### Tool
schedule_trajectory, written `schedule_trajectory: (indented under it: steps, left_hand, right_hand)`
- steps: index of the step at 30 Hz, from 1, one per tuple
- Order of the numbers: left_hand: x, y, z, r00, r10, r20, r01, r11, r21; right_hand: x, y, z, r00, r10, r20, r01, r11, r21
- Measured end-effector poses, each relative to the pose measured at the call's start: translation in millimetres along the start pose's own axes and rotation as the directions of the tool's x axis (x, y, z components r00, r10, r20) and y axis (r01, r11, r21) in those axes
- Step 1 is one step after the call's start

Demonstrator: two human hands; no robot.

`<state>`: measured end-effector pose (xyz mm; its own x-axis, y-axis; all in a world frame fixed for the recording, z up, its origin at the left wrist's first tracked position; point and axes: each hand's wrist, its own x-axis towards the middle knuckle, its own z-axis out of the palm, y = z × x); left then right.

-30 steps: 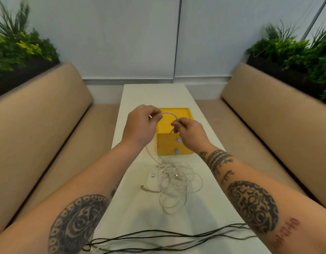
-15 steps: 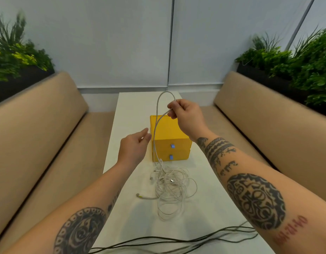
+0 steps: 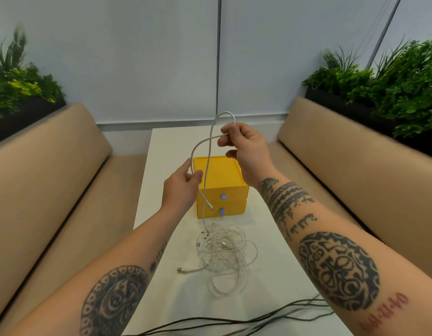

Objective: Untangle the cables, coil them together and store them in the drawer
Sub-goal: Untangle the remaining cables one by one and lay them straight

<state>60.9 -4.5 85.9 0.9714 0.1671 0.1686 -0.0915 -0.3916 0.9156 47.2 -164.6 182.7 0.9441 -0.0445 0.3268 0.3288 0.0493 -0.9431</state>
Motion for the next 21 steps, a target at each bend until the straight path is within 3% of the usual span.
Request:
schedule_trajectory:
  steps: [6,10,13,16,21]
  left_hand:
    - [-7.2,1.4,13.0,0.962,-0.187,0.198,0.18,0.982,0.051]
    - [-11.0,0.2,18.4,0.96,-0.168,0.225,0.171,0.985,0.007]
    - [-1.3,4.9,9.2,0.988,-0.093,0.12,0.088,0.995,0.045]
    - [10.6,19.2,-5.7,1.0,0.023,0.012,-0.024,0.996,0.083]
    - [26.2,49.4,-18.0,0.968,0.246,0.059,-0.252,0.928,0.275]
  right_hand:
    - [4.0,-17.2,-9.5,0.995,0.004,0.098,-0.027,0.972,0.235]
    - [5.0,-14.5,-31.1,0.998,-0.008,0.056,-0.002,0.982,0.188]
    - [1.8,-0.4,-58.1,0.989,0.06,-0.138,-0.042,0.991,0.128]
    - [-6.5,25.2,-83.7,0.931,0.167,-0.324,-0.161,0.986,0.046]
    - [-18.1,70.4,-104.0,0.856,0.431,-0.287,-0.446,0.895,0.012]
